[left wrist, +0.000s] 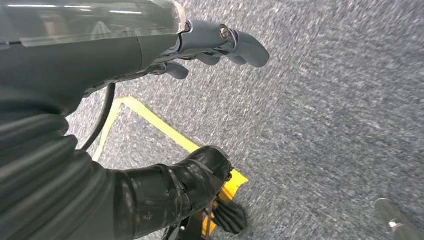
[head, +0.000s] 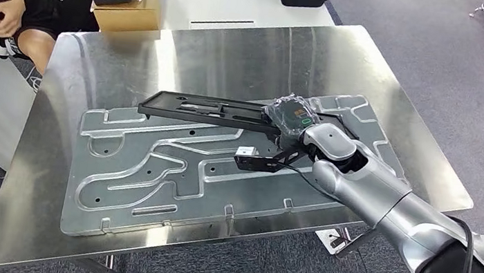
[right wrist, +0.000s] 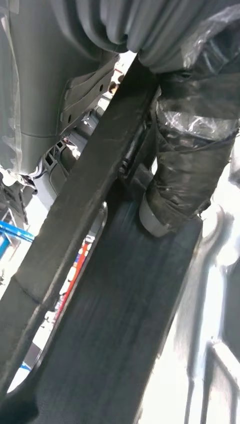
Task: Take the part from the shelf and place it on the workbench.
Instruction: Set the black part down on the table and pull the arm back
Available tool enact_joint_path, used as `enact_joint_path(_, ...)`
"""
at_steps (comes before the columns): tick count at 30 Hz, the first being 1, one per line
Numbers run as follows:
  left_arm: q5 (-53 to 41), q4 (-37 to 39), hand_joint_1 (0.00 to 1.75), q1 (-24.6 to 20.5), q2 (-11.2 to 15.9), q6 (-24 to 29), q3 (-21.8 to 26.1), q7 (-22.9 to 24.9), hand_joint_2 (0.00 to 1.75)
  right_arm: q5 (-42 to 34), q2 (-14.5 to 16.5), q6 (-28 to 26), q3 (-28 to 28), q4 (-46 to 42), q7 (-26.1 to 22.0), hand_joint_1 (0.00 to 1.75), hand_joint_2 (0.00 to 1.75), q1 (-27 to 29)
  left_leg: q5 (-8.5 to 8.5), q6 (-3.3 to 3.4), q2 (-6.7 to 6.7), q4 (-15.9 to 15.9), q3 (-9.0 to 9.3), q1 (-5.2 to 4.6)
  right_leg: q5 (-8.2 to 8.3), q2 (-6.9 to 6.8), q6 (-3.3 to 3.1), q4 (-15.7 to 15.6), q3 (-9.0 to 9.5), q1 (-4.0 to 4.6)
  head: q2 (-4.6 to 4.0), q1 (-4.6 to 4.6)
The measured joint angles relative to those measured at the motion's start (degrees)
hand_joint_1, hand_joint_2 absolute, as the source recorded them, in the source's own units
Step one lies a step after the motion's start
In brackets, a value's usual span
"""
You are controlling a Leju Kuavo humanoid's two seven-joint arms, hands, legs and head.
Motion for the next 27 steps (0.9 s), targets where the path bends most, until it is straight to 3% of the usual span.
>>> enact_joint_path(1, -0.1, 0.0, 0.00, 0.0, 0.0, 0.0, 0.0, -0.1, 1.75, 0.1, 0.4, -0.4, 0.0, 0.2, -0.1, 0.00, 0.00, 0.4, -1.75, -0.22, 0.04, 3.3, -1.50, 0.06, 0.02, -0.01, -0.17, -0.1, 0.10, 0.00, 0.00, 0.00)
enact_joint_path(3, -0.1, 0.0, 0.00, 0.0, 0.1, 0.0, 0.0, -0.2, 0.87, 0.3, 1.1, -1.1, 0.0, 0.7, -0.4, 0.00, 0.00, 1.4, -4.53, -0.59, 0.06, 10.3, -4.95, 0.13, -0.06, 0.01, -0.35, 0.0, 0.13, 0.01, 0.00, 0.00)
enact_joint_path(4, 0.1, 0.0, 0.00, -0.1, 0.1, 0.1, 0.0, -0.1, 0.44, 0.4, 1.4, -1.3, 0.0, 1.0, -0.5, 0.00, 0.00, 2.0, -4.61, -0.72, 0.07, 11.9, -5.86, 0.18, -0.14, 0.00, -0.37, 0.1, 0.14, 0.01, 0.00, 0.00)
enact_joint_path(5, 0.2, 0.0, 0.00, -0.1, 0.1, 0.2, 0.0, 0.0, 0.00, 0.5, 1.6, -1.5, 0.0, 1.2, -0.6, 0.00, 0.00, 2.5, -3.61, -0.79, 0.08, 11.3, -5.70, 0.24, -0.24, 0.00, -0.35, 0.2, 0.14, -0.01, 0.00, 0.00)
enact_joint_path(8, 0.5, 0.0, 0.00, 0.0, 0.1, 0.4, 0.0, 0.2, 0.00, 0.7, 1.8, -1.8, -0.2, 1.8, -0.9, 0.00, 0.00, 3.2, 1.37, -0.67, 0.16, 1.2, -0.88, 0.36, -0.76, 0.04, 0.15, 0.9, 0.06, -0.02, 0.00, -0.01)
enact_joint_path(10, 0.6, 0.0, 0.00, 0.0, 0.1, 0.4, 0.0, 0.2, 0.00, 0.8, 1.8, -1.9, -0.5, 2.1, -1.1, 0.00, 0.00, 3.3, 2.30, -0.19, 0.08, -2.7, 1.00, 0.18, -0.98, 0.10, 0.68, 1.3, -0.10, 0.16, 0.00, 0.01)
enact_joint_path(14, 0.7, 0.0, 0.00, -0.1, 0.1, 0.3, 0.0, -0.1, 0.00, 0.8, 1.7, -2.1, -1.8, 2.5, -1.3, 0.00, 0.00, 3.3, 2.62, 1.24, 0.07, -3.2, 1.23, 0.14, -1.67, 0.16, 1.78, 2.1, -0.40, 0.02, 0.00, 0.02)
enact_joint_path(16, 0.7, 0.0, 0.00, -0.1, 0.1, 0.3, 0.0, -0.3, 0.00, 1.0, 1.6, -2.1, -2.8, 2.6, -1.4, 0.00, 0.00, 3.3, 2.84, 1.89, 0.14, -3.5, 1.31, 0.23, -4.68, 0.16, 2.23, 7.1, -2.60, -0.17, 0.00, 0.02)
enact_joint_path(18, 0.7, 0.0, 0.00, -0.1, 0.1, 0.2, 0.0, -0.3, 0.00, 1.2, 1.3, -2.1, -3.5, 2.8, -1.4, 0.00, 0.00, 3.4, 2.85, 2.15, 0.12, -3.5, 1.23, 0.13, -8.01, 0.17, 2.48, 14.6, -6.13, -0.22, 0.00, 0.03)
enact_joint_path(19, 0.7, 0.0, 0.00, 0.0, 0.1, 0.2, 0.0, -0.4, 0.00, 1.3, 1.1, -2.1, -3.7, 2.9, -1.4, 0.00, 0.00, 3.5, 2.84, 2.17, 0.08, -3.4, 1.21, 0.07, -8.52, 0.16, 2.49, 16.9, -7.27, -0.23, 0.00, 0.03)
enact_joint_path(20, 0.7, 0.0, 0.00, 0.0, 0.1, 0.2, 0.0, -0.4, 0.00, 1.4, 0.9, -2.1, -3.8, 3.0, -1.4, 0.00, 0.00, 3.5, 2.82, 2.19, 0.05, -3.4, 1.21, 0.00, -7.92, 0.17, 2.39, 17.1, -7.42, -0.21, 0.00, 0.03)
enact_joint_path(21, 0.7, 0.0, 0.00, 0.0, 0.1, 0.1, 0.0, -0.4, 0.00, 1.4, 0.7, -2.0, -4.0, 3.1, -1.4, 0.00, 0.00, 3.4, 2.79, 2.19, 0.02, -3.3, 1.24, -0.08, -6.39, 0.17, 2.15, 15.0, -6.48, -0.17, 0.00, 0.03)
enact_joint_path(24, 0.8, 0.0, 0.00, 0.0, 0.0, 0.2, 0.0, -0.4, 0.00, 1.6, 0.2, -1.6, -4.7, 3.0, -1.4, 0.00, 0.00, 2.2, 2.69, 2.06, 0.01, -3.2, 1.22, -0.44, -1.57, 0.09, 0.95, 4.0, -1.18, 0.39, 0.00, 0.02)
enact_joint_path(25, 0.8, 0.0, 0.00, 0.0, -0.1, 0.2, 0.0, -0.4, 0.00, 1.5, 0.0, -1.3, -5.0, 3.0, -1.4, 0.00, 0.00, 1.6, 2.68, 1.89, 0.02, -3.1, 1.14, -0.50, -1.07, 0.02, 0.70, 2.0, -0.32, 0.61, 0.00, 0.02)
enact_joint_path(27, 0.9, 0.0, 0.00, 0.0, -0.2, 0.2, 0.1, -0.4, 0.00, 1.3, -0.4, -0.6, -5.5, 3.0, -1.3, 0.00, 0.00, 0.6, 2.73, 1.41, 0.05, -3.1, 1.05, -0.44, -0.97, -0.08, 0.56, 1.2, -0.14, 0.85, 0.00, 0.03)
